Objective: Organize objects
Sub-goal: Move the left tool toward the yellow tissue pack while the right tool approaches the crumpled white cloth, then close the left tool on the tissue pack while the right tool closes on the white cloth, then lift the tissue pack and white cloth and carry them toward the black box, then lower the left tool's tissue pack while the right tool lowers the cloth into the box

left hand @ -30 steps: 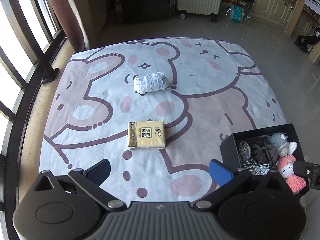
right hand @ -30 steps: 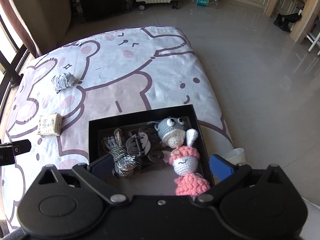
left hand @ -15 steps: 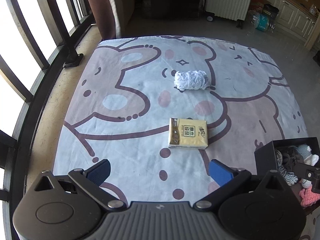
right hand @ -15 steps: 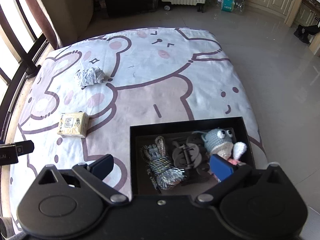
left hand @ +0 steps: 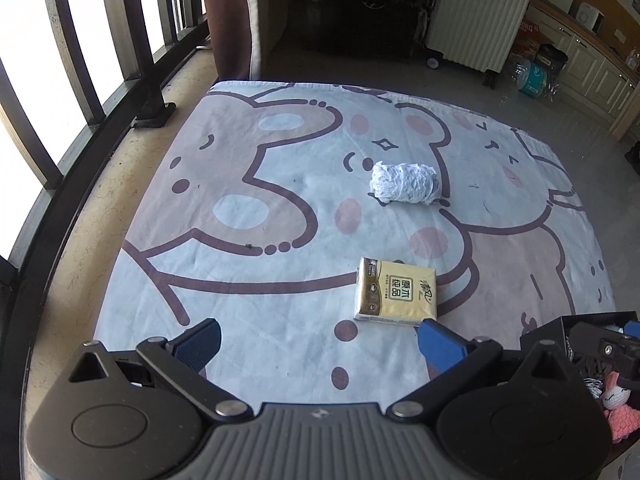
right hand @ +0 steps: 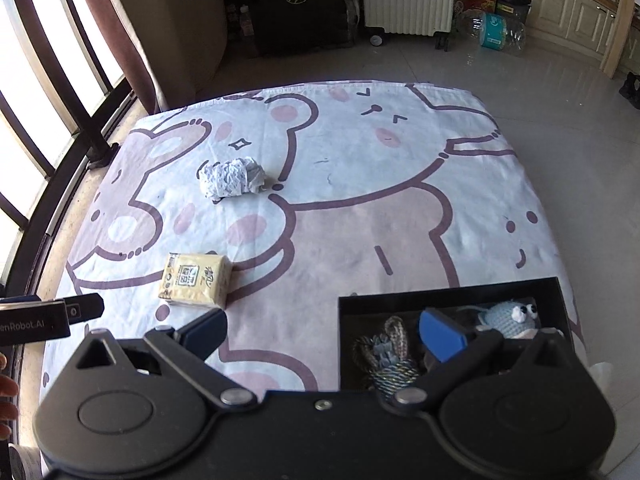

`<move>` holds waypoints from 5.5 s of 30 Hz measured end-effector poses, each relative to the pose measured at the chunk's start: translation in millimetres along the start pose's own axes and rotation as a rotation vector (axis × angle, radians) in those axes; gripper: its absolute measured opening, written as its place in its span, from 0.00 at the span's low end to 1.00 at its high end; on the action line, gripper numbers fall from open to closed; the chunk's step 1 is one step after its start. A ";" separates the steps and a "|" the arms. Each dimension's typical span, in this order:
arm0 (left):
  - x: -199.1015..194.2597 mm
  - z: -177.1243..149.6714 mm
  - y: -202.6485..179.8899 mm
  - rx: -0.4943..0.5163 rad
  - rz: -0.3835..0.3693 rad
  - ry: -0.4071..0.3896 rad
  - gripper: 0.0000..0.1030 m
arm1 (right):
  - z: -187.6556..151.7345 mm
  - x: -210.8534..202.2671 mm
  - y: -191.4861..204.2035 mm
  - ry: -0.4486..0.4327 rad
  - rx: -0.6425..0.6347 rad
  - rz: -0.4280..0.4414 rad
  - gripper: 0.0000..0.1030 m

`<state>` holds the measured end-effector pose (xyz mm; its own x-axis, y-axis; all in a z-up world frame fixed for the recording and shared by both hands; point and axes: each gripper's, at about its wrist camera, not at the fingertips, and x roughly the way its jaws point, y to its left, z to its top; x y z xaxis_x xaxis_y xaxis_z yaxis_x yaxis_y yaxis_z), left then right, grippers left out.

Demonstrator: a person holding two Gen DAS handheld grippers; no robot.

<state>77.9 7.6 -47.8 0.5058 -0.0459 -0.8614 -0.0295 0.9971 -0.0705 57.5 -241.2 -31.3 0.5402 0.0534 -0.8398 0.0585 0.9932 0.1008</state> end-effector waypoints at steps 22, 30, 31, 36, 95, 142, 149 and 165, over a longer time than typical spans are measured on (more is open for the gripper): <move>46.3 14.7 -33.3 0.042 -0.021 0.006 1.00 | 32.3 8.3 9.8 -0.109 -0.002 0.034 1.00; 71.1 13.6 -50.9 0.132 -0.056 0.007 1.00 | 60.4 19.0 2.1 -0.101 0.067 0.108 1.00; 74.6 14.3 -50.6 0.122 -0.057 0.019 1.00 | 63.4 22.6 4.1 -0.098 0.056 0.100 1.00; 89.7 20.5 -47.6 0.036 -0.065 0.068 1.00 | 80.0 47.3 16.8 -0.088 0.006 0.063 1.00; 113.2 23.8 11.7 0.037 -0.059 0.158 0.72 | 117.3 182.8 101.2 0.052 -0.090 0.054 0.73; -45.9 22.5 -67.4 0.012 -0.144 0.003 0.72 | 45.6 -51.0 -56.0 0.028 -0.021 0.050 0.73; -44.7 13.5 -85.8 -0.021 -0.217 0.061 0.72 | 39.1 -57.3 -73.8 0.049 -0.008 0.052 0.73; -43.8 -24.9 -180.9 0.527 -0.348 0.105 0.72 | 19.2 -65.8 -127.8 0.088 0.040 0.015 0.73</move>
<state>39.6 -172.4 -9.8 0.3211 -0.3517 -0.8794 0.5624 0.8179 -0.1217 30.6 -373.7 21.3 0.4657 0.0787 -0.8814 0.0855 0.9874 0.1333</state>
